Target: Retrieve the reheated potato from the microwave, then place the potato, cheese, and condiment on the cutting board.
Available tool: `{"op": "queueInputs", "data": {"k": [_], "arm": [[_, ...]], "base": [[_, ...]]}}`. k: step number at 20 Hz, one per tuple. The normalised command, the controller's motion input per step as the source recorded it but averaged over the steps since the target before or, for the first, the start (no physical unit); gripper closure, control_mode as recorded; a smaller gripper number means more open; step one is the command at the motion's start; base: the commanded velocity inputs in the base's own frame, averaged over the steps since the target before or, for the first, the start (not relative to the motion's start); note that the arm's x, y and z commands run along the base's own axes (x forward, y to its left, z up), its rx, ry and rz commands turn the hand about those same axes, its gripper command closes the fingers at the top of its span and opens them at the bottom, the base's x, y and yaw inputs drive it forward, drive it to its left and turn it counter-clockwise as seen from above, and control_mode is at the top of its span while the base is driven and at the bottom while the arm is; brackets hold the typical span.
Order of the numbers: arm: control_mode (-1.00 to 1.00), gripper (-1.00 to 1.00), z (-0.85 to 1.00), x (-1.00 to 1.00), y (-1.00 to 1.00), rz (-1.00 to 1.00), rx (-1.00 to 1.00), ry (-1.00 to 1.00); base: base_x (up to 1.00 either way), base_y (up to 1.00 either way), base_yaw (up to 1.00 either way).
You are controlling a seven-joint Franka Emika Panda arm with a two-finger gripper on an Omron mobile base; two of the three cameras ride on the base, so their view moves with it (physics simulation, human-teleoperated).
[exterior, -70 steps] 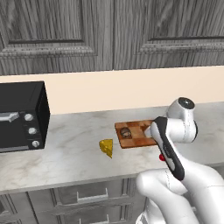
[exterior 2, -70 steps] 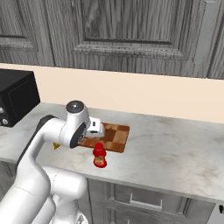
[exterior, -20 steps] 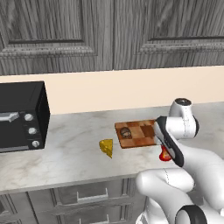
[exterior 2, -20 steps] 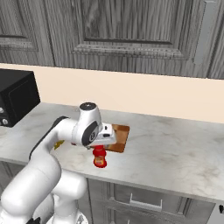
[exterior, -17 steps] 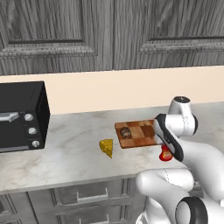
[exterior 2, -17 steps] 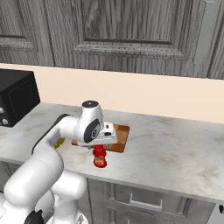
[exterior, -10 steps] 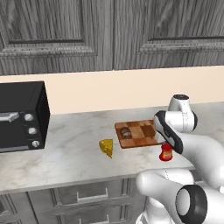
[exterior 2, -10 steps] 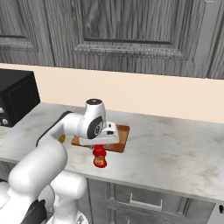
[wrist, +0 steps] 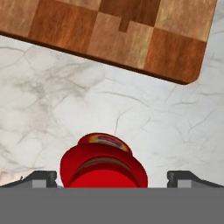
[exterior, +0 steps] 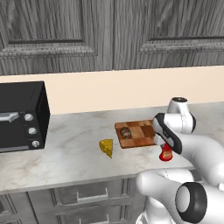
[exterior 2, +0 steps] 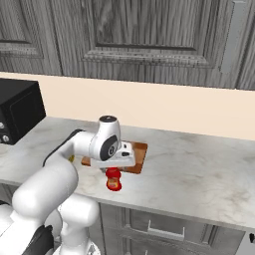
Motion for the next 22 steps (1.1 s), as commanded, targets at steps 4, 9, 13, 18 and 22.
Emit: {"op": "queueInputs", "data": {"k": [4, 9, 13, 18, 22], "arm": [[-1.00, 1.00, -0.14, -0.02, 0.03, 0.00, 0.00, 0.00], [-1.00, 1.00, -0.04, 0.00, 0.00, 0.00, 0.00, 0.00], [-1.00, 1.00, 0.03, -0.02, 0.00, 0.00, 0.04, 0.00], [-1.00, 1.00, 0.38, 0.05, 0.14, 0.00, 0.03, 0.00], [-1.00, 1.00, 0.51, 0.15, 0.32, 0.00, 0.00, 0.00]], "base": [[0.00, 0.00, 0.00], [0.00, 0.00, 0.00], [0.00, 0.00, 0.00], [0.00, 0.00, 0.00], [0.00, 0.00, 0.00]]}}
